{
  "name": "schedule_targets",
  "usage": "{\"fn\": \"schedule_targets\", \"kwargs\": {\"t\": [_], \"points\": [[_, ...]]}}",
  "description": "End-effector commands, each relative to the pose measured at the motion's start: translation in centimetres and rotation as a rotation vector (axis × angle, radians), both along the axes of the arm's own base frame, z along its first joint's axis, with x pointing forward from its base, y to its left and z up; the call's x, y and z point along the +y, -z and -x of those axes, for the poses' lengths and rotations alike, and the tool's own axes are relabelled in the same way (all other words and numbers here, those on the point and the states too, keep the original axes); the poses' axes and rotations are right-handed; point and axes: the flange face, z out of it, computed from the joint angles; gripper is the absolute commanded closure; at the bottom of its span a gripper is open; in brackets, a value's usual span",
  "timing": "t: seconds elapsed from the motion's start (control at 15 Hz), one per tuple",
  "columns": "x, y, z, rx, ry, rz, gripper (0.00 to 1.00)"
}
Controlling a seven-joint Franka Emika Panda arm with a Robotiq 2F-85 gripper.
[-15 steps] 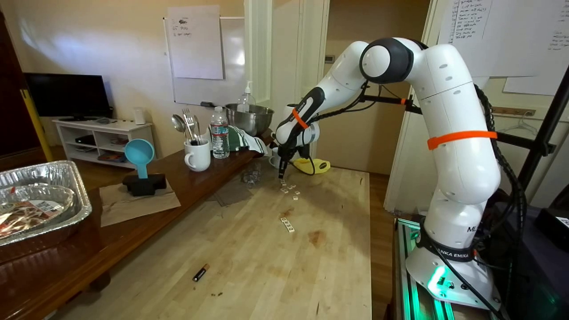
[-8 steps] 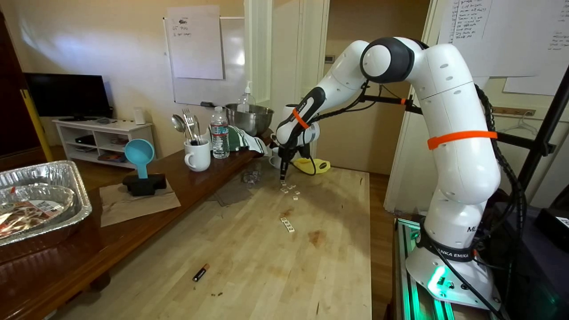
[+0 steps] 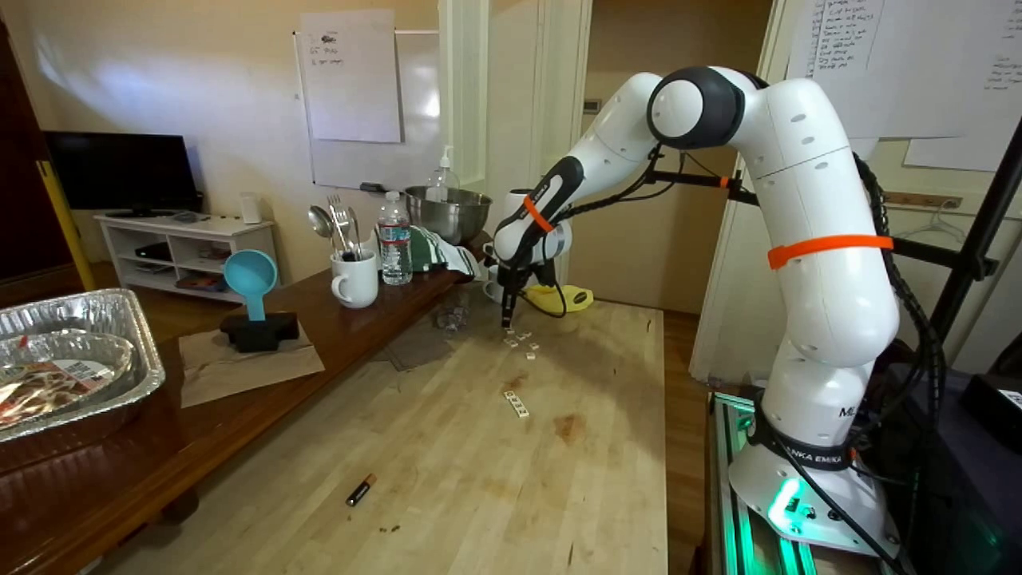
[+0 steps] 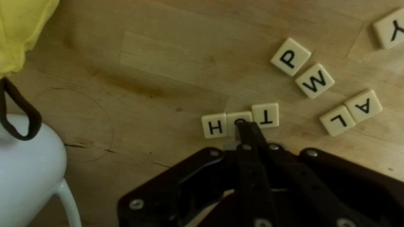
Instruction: Create the word 'Zeros' using the tiles.
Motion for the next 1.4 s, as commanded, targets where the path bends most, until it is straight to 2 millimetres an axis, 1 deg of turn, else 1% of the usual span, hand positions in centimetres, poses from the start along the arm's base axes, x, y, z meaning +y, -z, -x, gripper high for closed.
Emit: {"fn": "schedule_targets", "kwargs": {"t": [0.0,0.33,0.93,1.07,1.33], "points": [[0.0,0.9,-0.1,0.021,-0.022,-0.003,1.00],[0.1,1.1,-0.2,0.025,-0.030,-0.007,1.00],[-0.2,-1.7,0.4,0.005,-0.059,-0.009,1.00],[-0.5,-1.7,0.4,0.006,-0.063,-0.003,1.00],[-0.8,-0.9,0.5,0.022,-0.071,0.002,1.00]]}}
